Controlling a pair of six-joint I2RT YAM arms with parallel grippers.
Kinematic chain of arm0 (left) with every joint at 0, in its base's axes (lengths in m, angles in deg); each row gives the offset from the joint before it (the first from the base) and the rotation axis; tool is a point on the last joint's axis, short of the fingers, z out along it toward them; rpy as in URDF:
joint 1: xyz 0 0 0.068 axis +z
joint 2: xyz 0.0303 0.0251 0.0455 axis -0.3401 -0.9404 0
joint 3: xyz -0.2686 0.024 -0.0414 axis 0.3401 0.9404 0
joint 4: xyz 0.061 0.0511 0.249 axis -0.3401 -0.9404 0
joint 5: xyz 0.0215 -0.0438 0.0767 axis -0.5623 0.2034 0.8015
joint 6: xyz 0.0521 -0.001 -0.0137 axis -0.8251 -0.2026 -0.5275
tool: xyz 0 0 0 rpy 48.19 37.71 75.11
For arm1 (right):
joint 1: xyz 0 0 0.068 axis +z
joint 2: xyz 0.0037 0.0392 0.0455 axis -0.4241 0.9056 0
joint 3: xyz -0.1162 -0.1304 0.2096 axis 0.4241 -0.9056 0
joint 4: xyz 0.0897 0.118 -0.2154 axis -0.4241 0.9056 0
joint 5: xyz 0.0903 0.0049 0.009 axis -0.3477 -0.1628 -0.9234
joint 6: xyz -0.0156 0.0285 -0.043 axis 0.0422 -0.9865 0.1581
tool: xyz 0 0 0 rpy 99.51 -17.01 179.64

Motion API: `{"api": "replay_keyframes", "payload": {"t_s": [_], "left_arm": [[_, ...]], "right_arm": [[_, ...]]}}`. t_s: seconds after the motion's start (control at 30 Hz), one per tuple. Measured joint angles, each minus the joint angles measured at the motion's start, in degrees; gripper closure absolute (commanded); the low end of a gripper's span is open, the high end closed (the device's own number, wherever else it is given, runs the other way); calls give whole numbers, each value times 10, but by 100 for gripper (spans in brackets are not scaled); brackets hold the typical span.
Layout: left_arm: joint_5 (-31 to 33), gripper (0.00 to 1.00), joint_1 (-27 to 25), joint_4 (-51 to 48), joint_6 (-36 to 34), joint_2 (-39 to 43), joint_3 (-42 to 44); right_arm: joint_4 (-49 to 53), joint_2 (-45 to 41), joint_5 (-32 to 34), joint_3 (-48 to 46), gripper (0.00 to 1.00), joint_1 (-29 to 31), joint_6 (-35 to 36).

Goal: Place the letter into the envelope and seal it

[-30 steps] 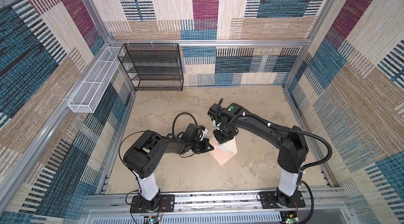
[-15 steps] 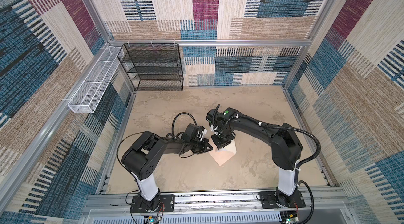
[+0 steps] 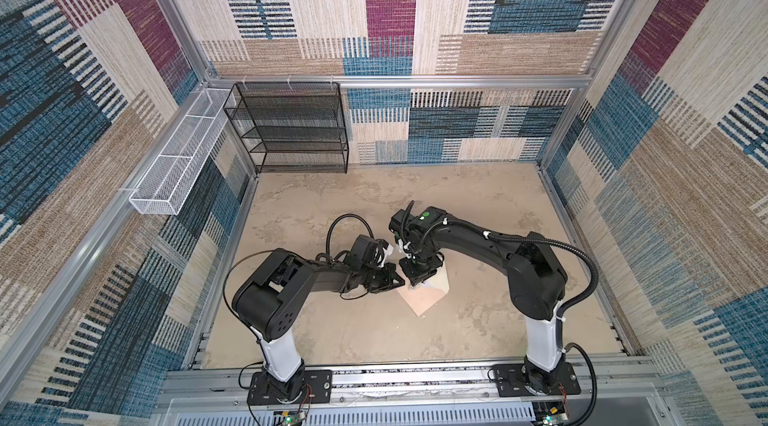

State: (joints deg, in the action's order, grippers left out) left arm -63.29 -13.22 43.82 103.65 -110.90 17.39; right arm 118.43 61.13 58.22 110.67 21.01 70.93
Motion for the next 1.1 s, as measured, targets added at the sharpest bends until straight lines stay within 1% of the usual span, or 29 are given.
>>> {"api": "replay_keyframes", "payload": {"t_s": [0.93, 1.1], "left_arm": [[-2, 100, 6, 12, 0, 2, 8], [-5, 100, 7, 11, 0, 3, 9]], "right_arm": [[16, 12, 9, 13, 100, -1, -3], [17, 14, 27, 23, 100, -3, -7]]}}
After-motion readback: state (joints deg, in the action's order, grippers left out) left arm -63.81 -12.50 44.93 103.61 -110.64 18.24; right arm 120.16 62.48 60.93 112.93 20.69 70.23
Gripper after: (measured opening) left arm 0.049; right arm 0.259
